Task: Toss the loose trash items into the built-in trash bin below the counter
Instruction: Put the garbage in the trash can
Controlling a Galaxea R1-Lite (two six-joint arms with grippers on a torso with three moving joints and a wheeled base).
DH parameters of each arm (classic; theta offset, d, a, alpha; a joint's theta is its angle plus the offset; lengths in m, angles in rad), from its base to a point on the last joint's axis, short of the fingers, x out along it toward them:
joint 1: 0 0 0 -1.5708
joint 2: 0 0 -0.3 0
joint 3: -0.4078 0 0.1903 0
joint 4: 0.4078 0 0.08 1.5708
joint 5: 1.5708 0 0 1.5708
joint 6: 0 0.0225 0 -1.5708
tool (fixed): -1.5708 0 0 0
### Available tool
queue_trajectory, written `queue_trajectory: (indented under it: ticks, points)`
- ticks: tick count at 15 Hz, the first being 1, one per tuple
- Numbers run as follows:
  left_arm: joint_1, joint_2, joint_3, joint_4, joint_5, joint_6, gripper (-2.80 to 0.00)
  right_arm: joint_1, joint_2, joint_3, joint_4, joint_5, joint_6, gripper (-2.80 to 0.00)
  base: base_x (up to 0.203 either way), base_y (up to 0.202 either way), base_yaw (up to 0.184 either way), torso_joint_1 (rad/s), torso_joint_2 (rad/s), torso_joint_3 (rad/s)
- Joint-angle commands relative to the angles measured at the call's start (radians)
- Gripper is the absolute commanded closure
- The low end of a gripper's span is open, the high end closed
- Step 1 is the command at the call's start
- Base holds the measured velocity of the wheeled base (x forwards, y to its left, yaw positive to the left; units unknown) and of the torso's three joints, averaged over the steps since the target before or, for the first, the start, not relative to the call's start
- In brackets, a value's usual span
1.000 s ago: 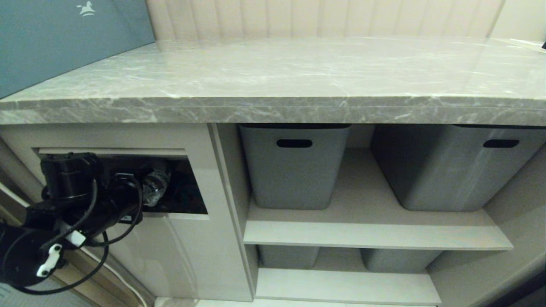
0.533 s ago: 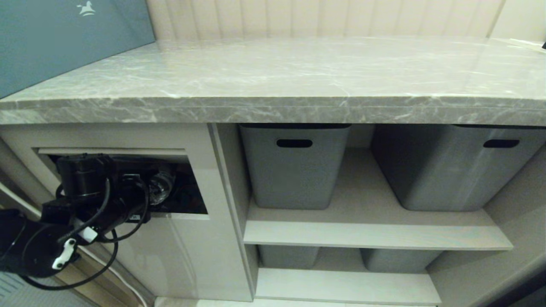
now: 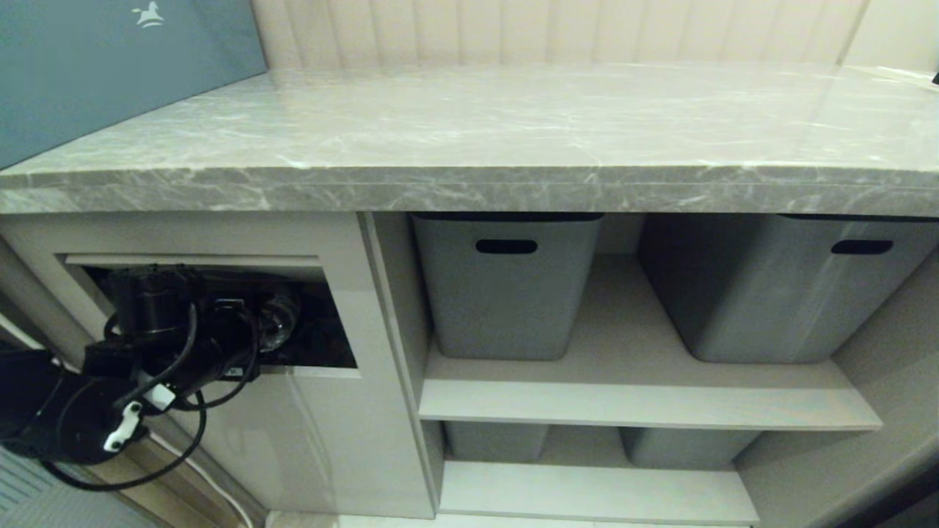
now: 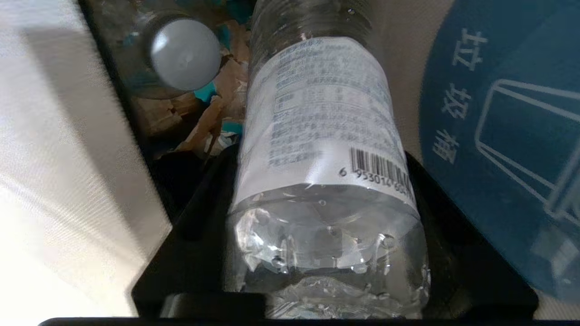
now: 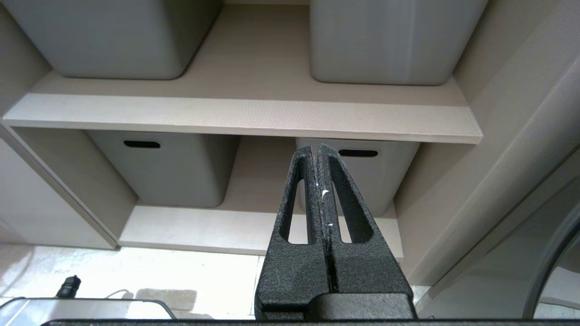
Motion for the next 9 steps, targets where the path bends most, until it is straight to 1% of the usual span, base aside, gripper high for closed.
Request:
queue_trajectory:
  ticks: [1, 3, 5, 9]
  points:
    - [0.008, 0.014, -0.015, -0.005, -0.007, -0.008, -2.80, 0.000, 0.000, 0.000, 0.000, 0.000, 0.000, 0.00, 0.000, 0.000, 0.000, 0.000, 0.00, 0.000]
    - [0.026, 0.022, -0.038, -0.003, -0.034, -0.006, -2.80, 0.000, 0.000, 0.000, 0.001, 0.000, 0.000, 0.00, 0.000, 0.000, 0.000, 0.000, 0.00, 0.000]
    - [0.039, 0.036, -0.055, -0.002, -0.038, 0.005, -2.80, 0.000, 0.000, 0.000, 0.000, 0.000, 0.000, 0.00, 0.000, 0.000, 0.000, 0.000, 0.00, 0.000]
    - [0.039, 0.040, -0.056, -0.004, -0.038, 0.012, -2.80, 0.000, 0.000, 0.000, 0.000, 0.000, 0.000, 0.00, 0.000, 0.000, 0.000, 0.000, 0.00, 0.000]
